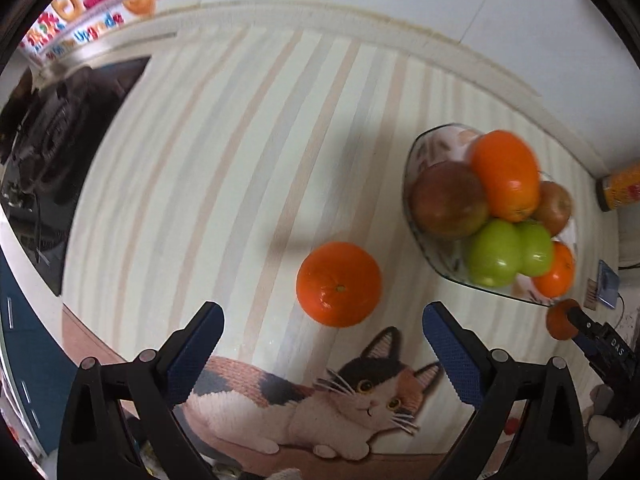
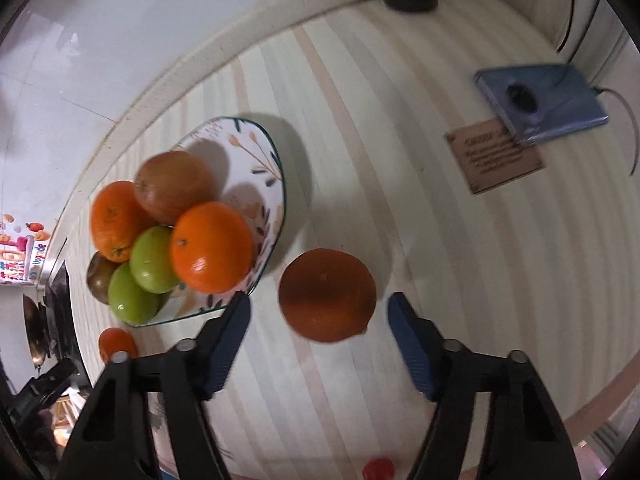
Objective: Organize fruits
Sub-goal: 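Grasp the large orange with the right tool while the left tool grasps a tangerine, then carry the orange and tangerine onto the plate and open both tools, then lift both open tools back from the plate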
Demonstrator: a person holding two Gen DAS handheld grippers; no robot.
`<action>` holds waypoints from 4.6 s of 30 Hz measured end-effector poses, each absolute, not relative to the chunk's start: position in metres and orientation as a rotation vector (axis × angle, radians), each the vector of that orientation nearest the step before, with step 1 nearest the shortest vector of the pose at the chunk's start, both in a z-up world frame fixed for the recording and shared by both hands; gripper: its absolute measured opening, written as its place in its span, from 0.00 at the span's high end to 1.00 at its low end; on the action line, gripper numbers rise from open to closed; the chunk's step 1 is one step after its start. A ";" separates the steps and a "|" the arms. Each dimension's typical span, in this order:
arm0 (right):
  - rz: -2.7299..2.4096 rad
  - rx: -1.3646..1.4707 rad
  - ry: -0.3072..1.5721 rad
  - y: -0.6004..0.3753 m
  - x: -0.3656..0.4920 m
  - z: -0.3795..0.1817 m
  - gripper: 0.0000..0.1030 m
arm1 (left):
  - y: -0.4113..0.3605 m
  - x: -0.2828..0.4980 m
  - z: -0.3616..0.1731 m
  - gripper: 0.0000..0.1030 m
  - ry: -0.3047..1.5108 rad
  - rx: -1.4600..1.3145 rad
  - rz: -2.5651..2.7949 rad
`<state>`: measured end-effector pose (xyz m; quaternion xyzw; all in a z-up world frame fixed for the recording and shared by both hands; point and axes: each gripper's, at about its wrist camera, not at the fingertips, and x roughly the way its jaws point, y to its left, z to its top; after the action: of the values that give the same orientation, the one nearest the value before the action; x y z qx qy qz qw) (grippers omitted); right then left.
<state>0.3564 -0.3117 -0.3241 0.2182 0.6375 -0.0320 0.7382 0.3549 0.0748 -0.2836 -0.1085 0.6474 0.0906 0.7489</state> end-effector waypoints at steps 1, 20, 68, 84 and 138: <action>-0.067 0.472 1.397 -0.311 0.357 -0.326 0.42 | 0.075 0.359 -0.289 0.01 1.428 -0.240 0.200; 0.169 0.360 1.513 -0.231 0.299 -0.336 0.44 | 0.064 0.366 -0.342 0.39 1.478 -0.244 0.126; 0.103 0.388 1.353 -0.274 0.459 -0.292 0.43 | 0.045 0.513 -0.307 0.39 1.549 -0.342 -0.059; 0.107 0.381 1.437 -0.267 0.472 -0.320 0.37 | 0.043 0.525 -0.317 0.35 1.619 -0.343 -0.081; 0.009 0.071 1.225 -0.205 0.335 -0.191 0.04 | 0.021 0.358 -0.195 0.07 1.228 -0.101 -0.016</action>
<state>0.3348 -0.2050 -0.1908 0.0332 0.5749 0.0042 0.8176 0.3579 0.0212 -0.1950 -0.0471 0.5757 -0.0076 0.8163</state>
